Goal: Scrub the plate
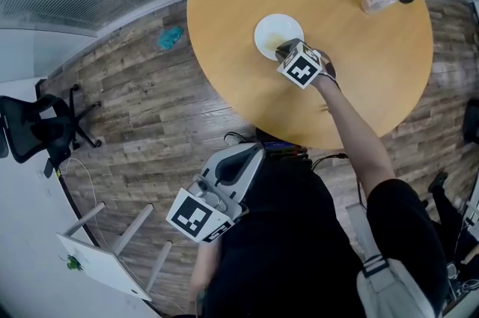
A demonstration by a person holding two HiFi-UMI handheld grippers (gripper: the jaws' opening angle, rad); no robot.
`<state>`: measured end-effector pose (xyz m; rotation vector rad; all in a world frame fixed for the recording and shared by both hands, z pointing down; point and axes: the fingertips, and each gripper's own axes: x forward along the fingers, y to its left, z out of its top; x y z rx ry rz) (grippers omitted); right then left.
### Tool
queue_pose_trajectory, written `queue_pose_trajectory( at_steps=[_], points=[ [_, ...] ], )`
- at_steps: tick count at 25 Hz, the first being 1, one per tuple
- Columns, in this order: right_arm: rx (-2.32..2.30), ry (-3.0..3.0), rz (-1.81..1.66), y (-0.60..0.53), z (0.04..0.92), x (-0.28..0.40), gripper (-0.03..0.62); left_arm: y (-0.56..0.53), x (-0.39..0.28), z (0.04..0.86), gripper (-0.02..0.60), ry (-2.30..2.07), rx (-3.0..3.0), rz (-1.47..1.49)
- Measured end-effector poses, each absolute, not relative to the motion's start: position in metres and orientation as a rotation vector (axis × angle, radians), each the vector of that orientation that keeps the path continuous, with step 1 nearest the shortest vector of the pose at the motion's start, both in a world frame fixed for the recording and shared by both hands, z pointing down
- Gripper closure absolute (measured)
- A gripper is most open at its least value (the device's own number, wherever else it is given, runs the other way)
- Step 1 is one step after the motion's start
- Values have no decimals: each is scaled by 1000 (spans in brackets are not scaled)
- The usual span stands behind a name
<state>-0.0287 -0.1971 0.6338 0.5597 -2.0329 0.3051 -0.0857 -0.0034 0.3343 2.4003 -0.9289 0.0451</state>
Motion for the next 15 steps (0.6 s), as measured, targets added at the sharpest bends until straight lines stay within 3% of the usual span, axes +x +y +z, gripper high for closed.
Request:
queue_pose_trajectory(
  at_steps=[15],
  points=[
    [481,-2050,275,-209,638,-58,568,-9,-88,337,570,-956,2374,43]
  ],
)
